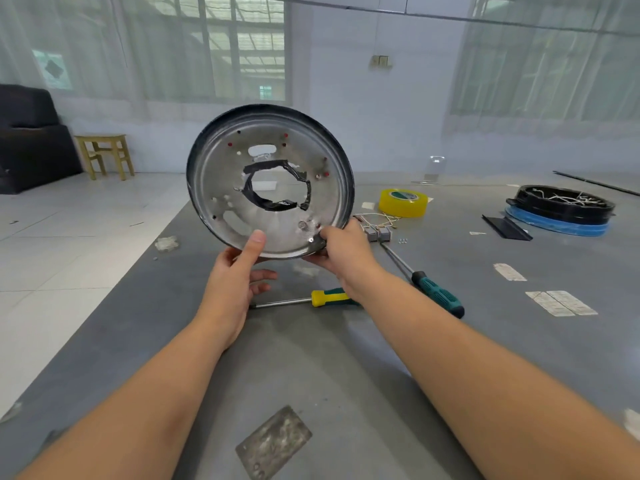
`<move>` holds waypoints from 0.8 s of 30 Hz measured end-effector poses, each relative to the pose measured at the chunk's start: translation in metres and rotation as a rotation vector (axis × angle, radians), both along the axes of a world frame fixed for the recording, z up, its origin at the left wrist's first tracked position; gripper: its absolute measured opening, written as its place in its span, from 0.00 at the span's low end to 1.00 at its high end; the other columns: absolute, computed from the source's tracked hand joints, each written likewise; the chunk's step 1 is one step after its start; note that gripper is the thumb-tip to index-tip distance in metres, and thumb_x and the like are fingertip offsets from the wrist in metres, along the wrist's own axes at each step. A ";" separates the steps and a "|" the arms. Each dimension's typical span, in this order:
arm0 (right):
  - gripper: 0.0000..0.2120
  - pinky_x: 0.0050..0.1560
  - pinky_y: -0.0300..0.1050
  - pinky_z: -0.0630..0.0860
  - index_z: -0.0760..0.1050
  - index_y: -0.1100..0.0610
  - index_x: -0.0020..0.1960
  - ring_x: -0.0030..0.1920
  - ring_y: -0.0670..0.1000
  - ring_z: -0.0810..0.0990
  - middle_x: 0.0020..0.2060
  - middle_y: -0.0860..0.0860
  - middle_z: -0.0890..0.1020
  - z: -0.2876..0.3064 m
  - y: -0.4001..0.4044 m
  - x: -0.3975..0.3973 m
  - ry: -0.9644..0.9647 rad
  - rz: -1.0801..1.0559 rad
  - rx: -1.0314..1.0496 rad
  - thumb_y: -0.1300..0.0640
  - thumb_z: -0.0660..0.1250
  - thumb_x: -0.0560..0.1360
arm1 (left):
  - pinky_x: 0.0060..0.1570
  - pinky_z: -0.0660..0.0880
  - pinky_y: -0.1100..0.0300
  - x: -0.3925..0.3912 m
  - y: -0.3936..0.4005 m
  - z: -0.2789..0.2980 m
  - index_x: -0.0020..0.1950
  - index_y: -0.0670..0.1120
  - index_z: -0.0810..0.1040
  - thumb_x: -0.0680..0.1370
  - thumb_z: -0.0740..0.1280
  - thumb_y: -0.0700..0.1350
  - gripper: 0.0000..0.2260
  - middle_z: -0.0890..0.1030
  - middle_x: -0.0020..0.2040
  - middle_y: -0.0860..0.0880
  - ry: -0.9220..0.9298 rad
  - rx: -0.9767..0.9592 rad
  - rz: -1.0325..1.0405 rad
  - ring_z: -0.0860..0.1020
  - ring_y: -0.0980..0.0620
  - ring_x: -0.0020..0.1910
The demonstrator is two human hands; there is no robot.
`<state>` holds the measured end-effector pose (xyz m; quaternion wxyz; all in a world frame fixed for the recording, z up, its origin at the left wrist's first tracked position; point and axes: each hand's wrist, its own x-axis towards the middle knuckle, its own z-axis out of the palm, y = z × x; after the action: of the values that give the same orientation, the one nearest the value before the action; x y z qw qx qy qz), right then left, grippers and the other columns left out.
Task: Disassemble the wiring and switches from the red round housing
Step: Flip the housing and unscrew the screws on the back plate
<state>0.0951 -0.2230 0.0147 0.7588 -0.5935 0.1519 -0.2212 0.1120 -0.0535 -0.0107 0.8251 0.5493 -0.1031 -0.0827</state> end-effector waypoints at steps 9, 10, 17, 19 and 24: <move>0.28 0.47 0.45 0.77 0.75 0.50 0.57 0.50 0.48 0.82 0.47 0.47 0.83 -0.009 -0.004 -0.032 0.140 -0.028 -0.686 0.28 0.59 0.75 | 0.42 0.85 0.56 0.004 -0.004 0.007 0.68 0.40 0.77 0.85 0.67 0.45 0.14 0.87 0.54 0.40 0.115 -0.011 0.035 0.89 0.42 0.47; 0.31 0.43 0.42 0.73 0.75 0.49 0.56 0.46 0.45 0.80 0.43 0.45 0.82 -0.011 -0.004 -0.041 0.131 -0.049 -0.805 0.24 0.53 0.74 | 0.41 0.85 0.55 0.005 -0.004 0.008 0.68 0.39 0.77 0.85 0.66 0.45 0.14 0.87 0.53 0.39 0.138 -0.036 0.045 0.88 0.41 0.47; 0.39 0.65 0.56 0.68 0.74 0.47 0.69 0.64 0.54 0.76 0.63 0.48 0.80 -0.026 -0.027 -0.079 0.318 0.060 -1.675 0.24 0.41 0.76 | 0.42 0.86 0.44 0.015 -0.001 0.007 0.69 0.39 0.74 0.87 0.63 0.43 0.13 0.86 0.56 0.35 0.224 -0.135 0.056 0.88 0.36 0.47; 0.33 0.64 0.55 0.70 0.74 0.45 0.69 0.64 0.53 0.74 0.64 0.47 0.77 -0.031 -0.035 -0.087 0.366 0.172 -1.745 0.26 0.47 0.77 | 0.40 0.86 0.42 0.017 -0.004 0.005 0.66 0.40 0.75 0.87 0.62 0.43 0.10 0.87 0.51 0.37 0.272 -0.178 0.036 0.88 0.36 0.45; 0.19 0.59 0.52 0.73 0.73 0.47 0.67 0.60 0.52 0.74 0.61 0.47 0.76 -0.031 -0.044 -0.095 0.297 0.182 -1.738 0.39 0.57 0.83 | 0.42 0.86 0.42 0.027 -0.011 -0.002 0.64 0.38 0.76 0.86 0.63 0.36 0.07 0.85 0.60 0.36 0.287 -0.157 0.027 0.85 0.36 0.55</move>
<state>0.0005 -0.2671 -0.0166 0.0270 -0.9924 -0.0208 -0.1180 0.1388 -0.0649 -0.0124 0.8727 0.4671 0.0171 -0.1411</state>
